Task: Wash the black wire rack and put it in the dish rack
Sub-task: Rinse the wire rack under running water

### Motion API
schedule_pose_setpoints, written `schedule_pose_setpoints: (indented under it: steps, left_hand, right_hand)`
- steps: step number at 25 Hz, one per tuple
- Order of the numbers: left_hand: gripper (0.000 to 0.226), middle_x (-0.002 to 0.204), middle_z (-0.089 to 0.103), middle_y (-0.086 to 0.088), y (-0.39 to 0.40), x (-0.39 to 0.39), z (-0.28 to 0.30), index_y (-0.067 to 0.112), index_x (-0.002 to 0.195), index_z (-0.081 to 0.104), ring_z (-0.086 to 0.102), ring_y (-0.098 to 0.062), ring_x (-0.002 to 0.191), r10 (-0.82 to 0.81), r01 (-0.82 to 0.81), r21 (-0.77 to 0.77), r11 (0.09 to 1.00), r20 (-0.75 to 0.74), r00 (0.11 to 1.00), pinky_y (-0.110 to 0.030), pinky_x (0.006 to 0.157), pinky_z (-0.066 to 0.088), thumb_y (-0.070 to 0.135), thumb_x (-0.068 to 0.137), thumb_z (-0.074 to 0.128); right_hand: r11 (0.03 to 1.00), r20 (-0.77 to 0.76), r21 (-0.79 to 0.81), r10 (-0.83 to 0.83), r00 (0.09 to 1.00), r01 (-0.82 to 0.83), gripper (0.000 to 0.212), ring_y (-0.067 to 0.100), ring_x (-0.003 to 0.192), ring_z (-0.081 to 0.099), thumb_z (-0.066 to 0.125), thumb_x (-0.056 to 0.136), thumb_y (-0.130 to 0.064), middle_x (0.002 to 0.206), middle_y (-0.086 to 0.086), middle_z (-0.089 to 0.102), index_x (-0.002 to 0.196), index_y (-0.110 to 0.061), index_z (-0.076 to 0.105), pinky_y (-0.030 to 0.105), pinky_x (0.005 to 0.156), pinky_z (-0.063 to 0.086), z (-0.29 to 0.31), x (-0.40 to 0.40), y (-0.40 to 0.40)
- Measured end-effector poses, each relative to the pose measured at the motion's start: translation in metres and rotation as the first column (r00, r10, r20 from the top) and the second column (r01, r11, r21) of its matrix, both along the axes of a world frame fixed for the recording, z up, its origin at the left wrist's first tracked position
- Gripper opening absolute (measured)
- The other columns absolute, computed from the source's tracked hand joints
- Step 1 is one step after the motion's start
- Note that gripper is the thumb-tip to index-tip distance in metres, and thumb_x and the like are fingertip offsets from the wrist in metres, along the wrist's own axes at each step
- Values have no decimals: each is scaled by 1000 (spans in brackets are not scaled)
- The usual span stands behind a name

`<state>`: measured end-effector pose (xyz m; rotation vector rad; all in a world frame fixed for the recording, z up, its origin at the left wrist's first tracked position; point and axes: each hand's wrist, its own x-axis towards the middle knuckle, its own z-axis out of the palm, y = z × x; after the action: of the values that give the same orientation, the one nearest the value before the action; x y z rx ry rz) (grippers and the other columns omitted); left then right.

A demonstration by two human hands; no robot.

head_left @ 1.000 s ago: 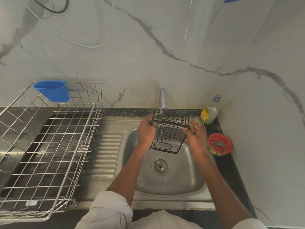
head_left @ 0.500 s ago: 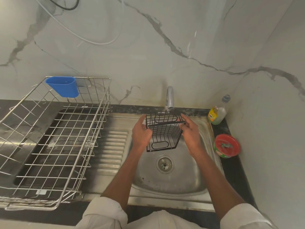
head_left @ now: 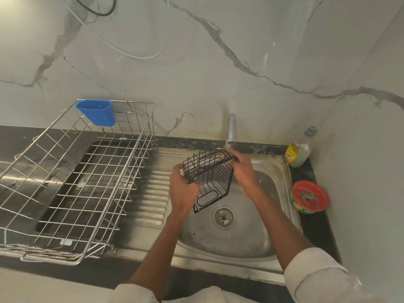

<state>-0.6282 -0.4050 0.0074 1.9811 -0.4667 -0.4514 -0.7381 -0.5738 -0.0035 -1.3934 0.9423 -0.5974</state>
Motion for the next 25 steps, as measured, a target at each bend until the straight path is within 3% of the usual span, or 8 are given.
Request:
schedule_pose_setpoints:
  steps: [3,6,9,10,12,15,21,25]
  left_hand:
    - [71,128,54,4,8,-10,-1,30,138,46,57,-4,100,10,-10,0,1000,23,1000,-32,85,54,19,79,84]
    - [75,127,58,5,8,-13,1,29,133,44,58,1,100,13,-13,-14,1000,7,1000,-14,76,45,18,74,89]
    - [85,131,52,3,4,-12,3,18,143,42,54,4,100,31,-32,-14,999,-13,999,-7,72,44,17,74,90]
    - [87,131,52,2,2,-11,3,17,144,40,54,3,100,38,-39,-20,999,-22,999,-9,75,45,17,73,90]
    - [89,129,50,0,-3,-10,1,18,143,39,53,1,101,45,-45,-16,999,-40,998,-26,86,53,17,71,90]
    - [90,128,49,0,-9,-8,-4,20,144,38,56,-5,101,36,-38,-22,999,-78,996,-34,87,57,17,70,89]
    - [78,129,62,6,-19,10,-26,43,144,37,68,-21,112,-83,83,6,997,-74,994,-54,93,62,29,76,71]
    - [69,123,71,8,-41,16,-44,47,144,40,70,-29,116,-195,197,6,980,-121,973,-63,97,59,15,87,63]
  right_hand:
    - [999,-24,-42,32,999,-33,41,12,126,54,52,105,-8,151,-2,54,130,-36,68,26,101,43,-3,9,-5]
    - [992,-57,-117,51,997,-57,37,20,135,52,59,101,-6,146,1,60,124,-31,74,30,109,36,1,23,-17]
    - [983,-53,-169,62,997,-71,33,17,123,63,69,95,-6,129,-3,72,114,-30,78,41,113,47,1,32,-29]
    - [983,-36,-171,62,997,-67,30,14,119,66,72,93,-6,123,-5,75,112,-29,80,41,113,48,-1,34,-33]
    - [984,-11,-172,49,999,-50,25,10,113,69,75,91,-6,113,-8,78,108,-23,82,39,112,49,-1,37,-38]
    - [989,11,-149,11,1000,-9,20,11,108,71,76,90,-5,107,-7,80,105,-17,83,41,106,54,-3,38,-40]
    - [995,-21,-77,-64,998,62,28,18,105,73,75,89,0,105,-5,79,94,-27,80,49,94,60,-9,10,-33]
    - [991,-87,-62,-126,988,121,29,22,107,72,74,87,4,115,-5,74,101,-22,73,45,89,62,-8,-24,-30]
